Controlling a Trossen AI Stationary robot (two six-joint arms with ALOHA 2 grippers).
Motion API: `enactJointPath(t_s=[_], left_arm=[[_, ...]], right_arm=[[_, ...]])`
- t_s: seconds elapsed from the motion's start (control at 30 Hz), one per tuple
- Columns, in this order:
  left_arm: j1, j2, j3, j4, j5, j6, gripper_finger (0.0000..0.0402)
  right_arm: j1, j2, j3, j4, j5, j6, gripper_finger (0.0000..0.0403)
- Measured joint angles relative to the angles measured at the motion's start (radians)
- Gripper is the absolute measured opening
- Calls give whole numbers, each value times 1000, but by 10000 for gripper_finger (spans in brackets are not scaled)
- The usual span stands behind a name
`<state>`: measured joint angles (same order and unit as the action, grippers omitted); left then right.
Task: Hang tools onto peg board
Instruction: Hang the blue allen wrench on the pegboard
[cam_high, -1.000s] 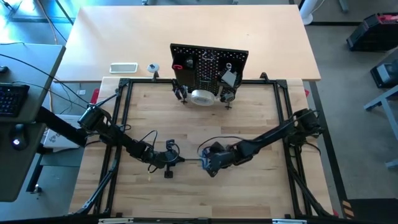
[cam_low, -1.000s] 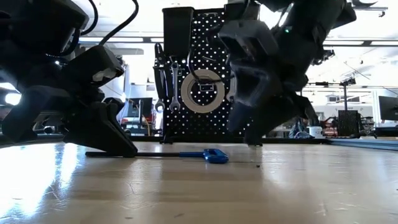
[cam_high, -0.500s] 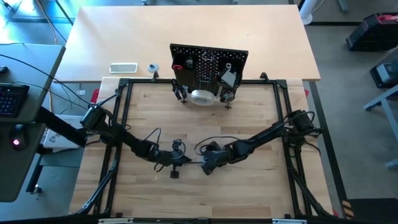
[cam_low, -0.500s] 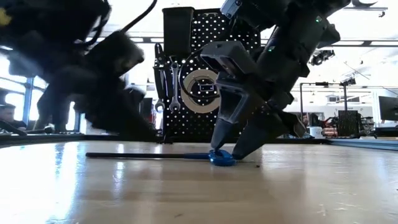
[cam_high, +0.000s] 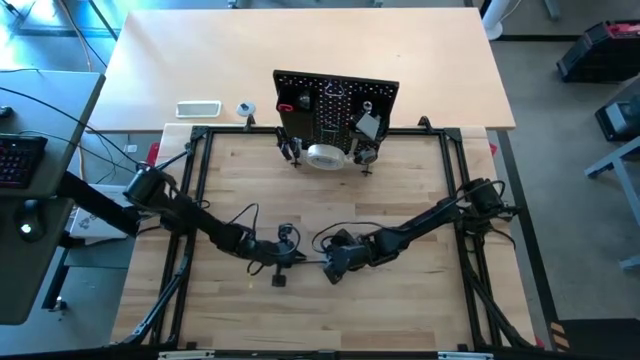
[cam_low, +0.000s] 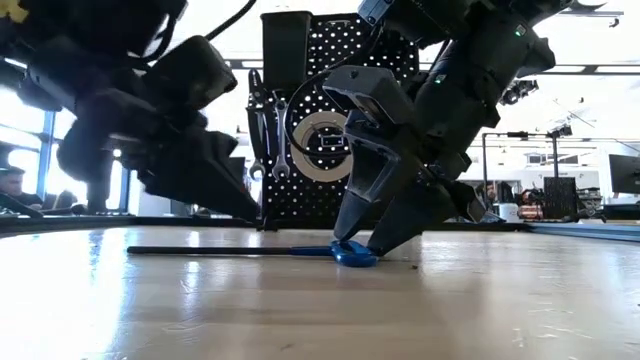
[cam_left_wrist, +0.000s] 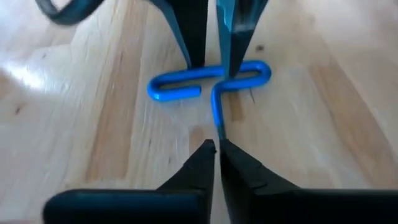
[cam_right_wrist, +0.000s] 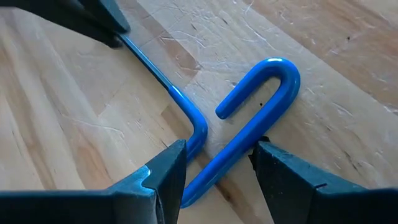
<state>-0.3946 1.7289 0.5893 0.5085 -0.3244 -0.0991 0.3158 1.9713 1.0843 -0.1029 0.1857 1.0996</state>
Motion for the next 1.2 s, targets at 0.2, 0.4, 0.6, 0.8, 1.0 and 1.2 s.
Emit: enactJointPath(t_s=[0.2, 0.4, 0.6, 0.8, 1.0, 1.2], left_arm=[[-6, -130, 0, -249, 44, -40, 61], [-2, -130, -27, -224, 102, -62, 67], [37, -9, -37, 39, 154, -25, 67], [84, 131, 14, 135, 186, -11, 88], [108, 217, 94, 118, 219, -9, 148], [118, 267, 131, 95, 197, 2, 48]], right_arm=[[1, 1, -1, 4, 4, -6, 183], [10, 2, -2, 16, 14, -27, 183], [10, 2, -3, 25, 13, -27, 183], [10, 2, -3, 30, 13, -27, 183], [10, 3, -3, 48, 20, -27, 183], [9, 3, -4, 60, 21, -24, 183]])
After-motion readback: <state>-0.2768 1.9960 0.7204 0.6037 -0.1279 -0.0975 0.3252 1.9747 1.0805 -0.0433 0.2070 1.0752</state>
